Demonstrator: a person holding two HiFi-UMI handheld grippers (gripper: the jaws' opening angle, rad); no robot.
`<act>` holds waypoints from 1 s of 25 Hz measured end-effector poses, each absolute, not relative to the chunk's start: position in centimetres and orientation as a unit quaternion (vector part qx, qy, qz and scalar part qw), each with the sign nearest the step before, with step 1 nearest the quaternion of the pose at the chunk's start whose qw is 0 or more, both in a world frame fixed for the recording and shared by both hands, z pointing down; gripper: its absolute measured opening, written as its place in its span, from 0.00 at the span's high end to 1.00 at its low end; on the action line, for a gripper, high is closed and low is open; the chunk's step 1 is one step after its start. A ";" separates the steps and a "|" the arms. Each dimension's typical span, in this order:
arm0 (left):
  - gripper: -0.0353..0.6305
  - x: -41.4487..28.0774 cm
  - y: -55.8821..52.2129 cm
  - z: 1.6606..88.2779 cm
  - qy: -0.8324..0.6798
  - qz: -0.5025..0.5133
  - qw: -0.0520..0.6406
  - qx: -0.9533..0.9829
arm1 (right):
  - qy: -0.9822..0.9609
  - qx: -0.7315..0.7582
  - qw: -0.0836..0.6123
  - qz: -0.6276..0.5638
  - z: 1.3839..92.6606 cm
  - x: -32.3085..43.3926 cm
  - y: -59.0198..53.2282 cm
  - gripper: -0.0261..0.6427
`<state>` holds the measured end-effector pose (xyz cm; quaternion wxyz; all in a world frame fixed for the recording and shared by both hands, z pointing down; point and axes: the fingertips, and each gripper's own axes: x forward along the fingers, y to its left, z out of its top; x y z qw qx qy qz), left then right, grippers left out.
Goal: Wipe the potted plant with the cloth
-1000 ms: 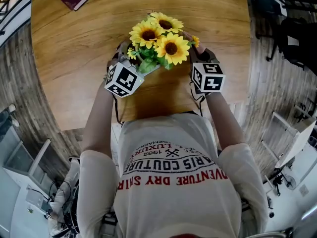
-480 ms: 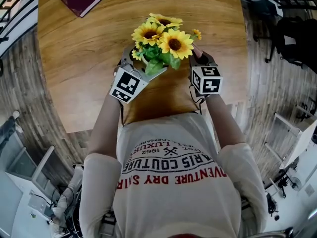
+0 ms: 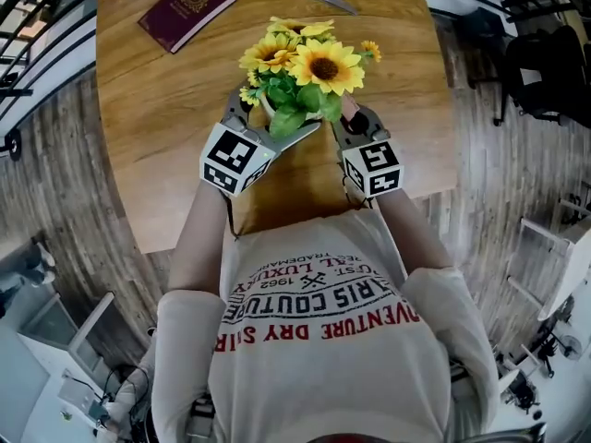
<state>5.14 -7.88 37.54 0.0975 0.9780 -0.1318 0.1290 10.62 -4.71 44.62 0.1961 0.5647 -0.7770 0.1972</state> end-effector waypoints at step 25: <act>0.19 1.3 -6.0 31.0 -0.133 0.077 0.081 0.985 | -0.893 0.423 0.138 0.059 37.1 -3.0 -1.8 0.91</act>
